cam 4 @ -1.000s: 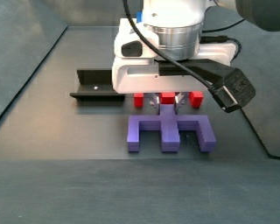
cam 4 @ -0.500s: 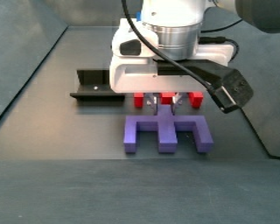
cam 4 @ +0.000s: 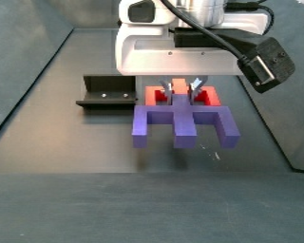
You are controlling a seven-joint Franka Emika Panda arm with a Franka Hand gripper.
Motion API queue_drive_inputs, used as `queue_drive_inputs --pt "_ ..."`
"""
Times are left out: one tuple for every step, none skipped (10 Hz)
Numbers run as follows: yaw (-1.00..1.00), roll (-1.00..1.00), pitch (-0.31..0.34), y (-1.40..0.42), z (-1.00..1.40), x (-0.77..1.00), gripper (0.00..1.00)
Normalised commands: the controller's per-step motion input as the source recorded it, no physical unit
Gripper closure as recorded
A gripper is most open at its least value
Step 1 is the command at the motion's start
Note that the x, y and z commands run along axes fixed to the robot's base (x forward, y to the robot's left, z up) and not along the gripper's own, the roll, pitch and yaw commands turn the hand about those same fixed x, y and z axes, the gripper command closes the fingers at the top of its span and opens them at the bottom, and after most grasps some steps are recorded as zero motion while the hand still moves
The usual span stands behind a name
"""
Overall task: Pick up the purple object. Move up. Place the purple object on the fixture. Regrasp the purple object. Move to above the board. Insert the purple object.
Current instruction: Place the purple object on the fixture.
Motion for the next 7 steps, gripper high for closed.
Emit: queue_drive_inputs --pt "0.0 0.0 0.0 -0.05 0.0 0.03 1.0" --pt "0.0 -0.05 0.0 -0.01 -0.01 0.0 1.0" --pt "-0.15 -0.01 0.0 0.0 -0.05 -0.05 1.0" --pt "-0.23 -0.67 0.354 -0.15 0.8 0.76 1.0" --pt "-0.22 -0.75 0.154 -0.22 0.68 0.88 1.0" --pt "-0.2 -0.75 0.114 -0.24 0.63 0.89 1.0" --pt "-0.17 -0.74 0.074 -0.26 0.59 0.89 1.0"
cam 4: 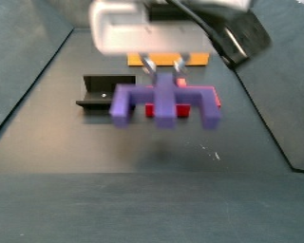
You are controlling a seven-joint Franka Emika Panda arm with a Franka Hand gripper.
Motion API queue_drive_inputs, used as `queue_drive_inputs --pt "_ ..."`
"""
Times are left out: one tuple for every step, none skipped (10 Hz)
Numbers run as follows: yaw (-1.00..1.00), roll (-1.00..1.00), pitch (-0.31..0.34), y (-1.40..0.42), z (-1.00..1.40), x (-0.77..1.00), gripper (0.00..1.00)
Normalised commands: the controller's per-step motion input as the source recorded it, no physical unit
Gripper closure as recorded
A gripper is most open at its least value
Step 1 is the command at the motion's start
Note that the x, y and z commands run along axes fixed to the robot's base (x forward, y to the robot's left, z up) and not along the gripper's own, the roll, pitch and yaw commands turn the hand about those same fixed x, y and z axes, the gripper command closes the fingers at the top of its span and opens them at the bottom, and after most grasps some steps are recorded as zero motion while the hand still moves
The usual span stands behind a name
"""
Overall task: Pick up the purple object. Move up. Place the purple object on the fixture. Regrasp the purple object. Move to above the board. Insert the purple object.
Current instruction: Place the purple object on the fixture.
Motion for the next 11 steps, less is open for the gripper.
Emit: queue_drive_inputs --pt "-0.13 -0.69 0.037 -0.3 0.56 0.89 1.0" --pt "-0.11 -0.65 0.0 -0.32 0.53 0.88 1.0" --pt "-0.07 -0.6 0.0 -0.32 0.49 0.81 1.0" --pt "-0.12 -0.72 0.0 -0.3 0.53 0.83 1.0" --pt "-0.12 -0.69 0.029 -0.34 0.5 0.89 1.0" --pt "-0.1 -0.64 0.071 -0.35 0.45 0.95 1.0" --pt "-0.09 -0.67 0.126 -0.31 0.39 0.99 1.0" --pt "-0.12 -0.86 0.091 -0.17 0.16 0.91 1.0" --pt "-0.11 -0.95 0.0 -0.06 0.0 0.82 1.0" --pt "-0.09 -0.94 0.017 -0.05 -0.01 0.85 1.0" --pt "-0.06 -0.95 0.083 -0.05 -0.03 0.86 1.0"
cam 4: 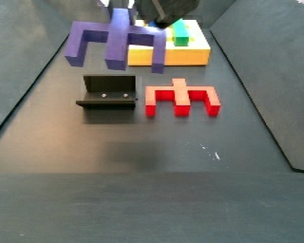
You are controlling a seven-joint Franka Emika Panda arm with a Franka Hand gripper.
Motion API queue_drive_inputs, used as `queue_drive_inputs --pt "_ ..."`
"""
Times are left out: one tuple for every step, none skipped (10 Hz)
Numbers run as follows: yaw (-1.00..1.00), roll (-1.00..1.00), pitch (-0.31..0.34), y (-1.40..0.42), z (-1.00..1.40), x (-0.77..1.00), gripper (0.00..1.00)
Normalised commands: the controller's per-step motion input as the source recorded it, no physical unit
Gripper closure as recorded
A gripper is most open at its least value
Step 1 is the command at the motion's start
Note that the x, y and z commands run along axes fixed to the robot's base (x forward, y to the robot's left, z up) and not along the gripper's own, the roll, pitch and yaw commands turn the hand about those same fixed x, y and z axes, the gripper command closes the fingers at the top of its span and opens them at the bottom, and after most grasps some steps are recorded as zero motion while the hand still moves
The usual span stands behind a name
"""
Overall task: Pick up the purple object. Move up. Place the purple object on the fixture. Regrasp the purple object. Move to above the board. Insert the purple object.
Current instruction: Place the purple object on the fixture.
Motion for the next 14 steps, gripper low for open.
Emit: queue_drive_inputs --pt "-0.03 -0.96 0.151 -0.05 -0.05 0.87 1.0" --pt "-0.02 -0.95 0.18 -0.04 -0.05 0.85 1.0" --pt "-0.01 -0.92 0.223 0.0 -0.07 0.83 1.0" --pt "0.0 -0.88 0.277 0.0 -0.1 0.8 1.0" --pt "-0.05 -0.73 0.249 0.03 -0.26 0.8 1.0" --pt "-0.12 -0.49 0.203 0.0 -0.5 0.74 1.0" --pt "-0.11 0.19 0.071 -0.19 -1.0 0.59 1.0" --pt "0.0 0.42 0.02 -0.26 -0.87 0.33 1.0" --pt "0.0 0.35 0.137 -0.24 -0.86 0.33 1.0" --pt "0.0 0.0 0.017 -0.12 -0.68 0.4 1.0" --pt "0.0 0.0 0.0 0.0 -0.54 0.21 1.0" --pt "0.0 0.0 0.0 0.0 -0.54 0.11 1.0" --pt "0.01 0.0 0.0 0.0 -0.37 0.04 1.0" --pt "0.0 0.0 0.0 0.0 0.0 0.0 1.0"
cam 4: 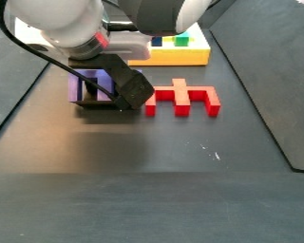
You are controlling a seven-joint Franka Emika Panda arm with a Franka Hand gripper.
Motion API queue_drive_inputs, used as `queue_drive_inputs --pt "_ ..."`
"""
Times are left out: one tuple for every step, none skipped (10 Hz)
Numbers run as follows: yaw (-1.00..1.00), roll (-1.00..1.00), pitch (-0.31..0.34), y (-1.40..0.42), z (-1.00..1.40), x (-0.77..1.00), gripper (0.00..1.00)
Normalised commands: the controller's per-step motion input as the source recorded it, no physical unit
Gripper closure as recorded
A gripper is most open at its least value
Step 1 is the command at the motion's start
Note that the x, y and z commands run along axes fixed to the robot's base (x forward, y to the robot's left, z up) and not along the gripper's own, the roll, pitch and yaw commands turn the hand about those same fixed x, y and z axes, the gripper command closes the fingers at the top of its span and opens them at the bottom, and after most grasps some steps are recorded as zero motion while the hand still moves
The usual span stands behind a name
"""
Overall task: Pick up the purple object. Move up. Place the purple object on the fixture. Regrasp the purple object. Move to above the board. Insert the purple object.
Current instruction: Place the purple object on the fixture, then regrasp the purple object.
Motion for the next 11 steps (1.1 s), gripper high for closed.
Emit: queue_drive_inputs --pt "0.0 0.0 0.0 0.0 0.0 0.0 0.0" --pt "0.0 0.0 0.0 0.0 0.0 -0.02 0.0" --pt "-0.07 0.18 -0.166 -0.08 0.13 -0.21 0.0" --pt "-0.08 0.29 -0.074 -0.02 0.57 0.0 0.0" --pt "-0.06 0.0 0.0 0.03 0.76 0.19 0.0" --pt "0.0 0.0 0.0 -0.04 0.84 0.13 0.0" --pt "0.0 0.24 -0.046 -0.23 0.71 0.06 0.0" --pt "-0.04 0.61 -0.223 -0.27 0.58 0.0 0.0" --pt "-0.14 1.0 -0.26 -0.22 0.37 0.0 0.0" --pt "-0.06 1.0 -0.023 -0.23 0.02 0.0 0.0" --pt "-0.04 1.0 0.0 -0.22 0.02 -0.01 0.0"
